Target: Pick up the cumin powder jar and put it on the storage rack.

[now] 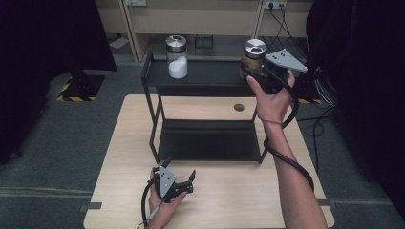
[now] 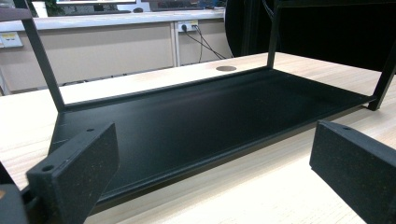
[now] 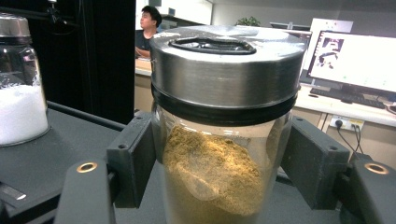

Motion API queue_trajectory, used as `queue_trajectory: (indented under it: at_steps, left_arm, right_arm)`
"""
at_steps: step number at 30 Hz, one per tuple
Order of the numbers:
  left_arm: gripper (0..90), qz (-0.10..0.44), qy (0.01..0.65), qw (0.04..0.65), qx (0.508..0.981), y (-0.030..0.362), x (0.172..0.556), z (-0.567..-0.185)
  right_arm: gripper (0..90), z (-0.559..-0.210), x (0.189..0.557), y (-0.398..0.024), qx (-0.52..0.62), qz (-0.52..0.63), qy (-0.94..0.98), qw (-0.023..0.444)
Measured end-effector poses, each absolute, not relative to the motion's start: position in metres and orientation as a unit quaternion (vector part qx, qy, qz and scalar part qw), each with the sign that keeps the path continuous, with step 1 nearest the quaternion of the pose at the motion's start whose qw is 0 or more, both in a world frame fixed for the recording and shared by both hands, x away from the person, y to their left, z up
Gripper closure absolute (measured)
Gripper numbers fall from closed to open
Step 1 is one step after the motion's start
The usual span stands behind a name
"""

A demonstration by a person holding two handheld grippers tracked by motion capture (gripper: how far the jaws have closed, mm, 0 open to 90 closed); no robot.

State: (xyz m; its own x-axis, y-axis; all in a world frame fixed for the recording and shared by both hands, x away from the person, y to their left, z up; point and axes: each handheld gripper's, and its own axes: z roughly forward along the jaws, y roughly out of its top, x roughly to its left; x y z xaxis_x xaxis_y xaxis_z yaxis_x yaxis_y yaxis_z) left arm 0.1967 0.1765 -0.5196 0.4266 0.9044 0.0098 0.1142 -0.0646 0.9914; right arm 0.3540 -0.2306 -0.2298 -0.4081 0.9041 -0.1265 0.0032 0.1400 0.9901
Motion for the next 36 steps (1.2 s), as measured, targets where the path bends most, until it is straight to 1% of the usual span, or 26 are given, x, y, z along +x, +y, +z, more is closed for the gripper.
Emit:
queue_trajectory:
  at_steps: [10,19,20,22,25,28,36]
  left_arm:
    - [0.4,0.357,0.4,0.554,0.637,0.176,0.197,-0.52]
    - [0.5,0.357,0.399,0.554,0.637,0.176,0.196,-0.52]
    - [0.4,0.357,0.399,0.554,0.637,0.176,0.196,-0.52]
    - [0.4,0.357,0.399,0.554,0.637,0.176,0.196,-0.52]
    - [0.4,0.357,0.399,0.554,0.638,0.176,0.197,-0.519]
    - [0.5,0.358,0.399,0.553,0.638,0.176,0.196,-0.519]
    - [0.5,0.359,0.399,0.554,0.637,0.176,0.196,-0.52]
  right_arm:
    - [31.4,-0.221,0.364,-0.234,0.382,0.554,0.638,0.374]
    - [31.0,-0.222,0.367,-0.236,0.382,0.556,0.638,0.371]
    - [29.8,-0.222,0.367,-0.236,0.381,0.555,0.639,0.372]
    - [22.0,-0.222,0.368,-0.236,0.38,0.556,0.639,0.371]
    - [13.2,-0.225,0.364,-0.238,0.375,0.567,0.63,0.377]
    - [8.3,-0.225,0.361,-0.238,0.361,0.57,0.629,0.386]
    - [7.3,-0.225,0.345,-0.239,0.34,0.58,0.625,0.397]
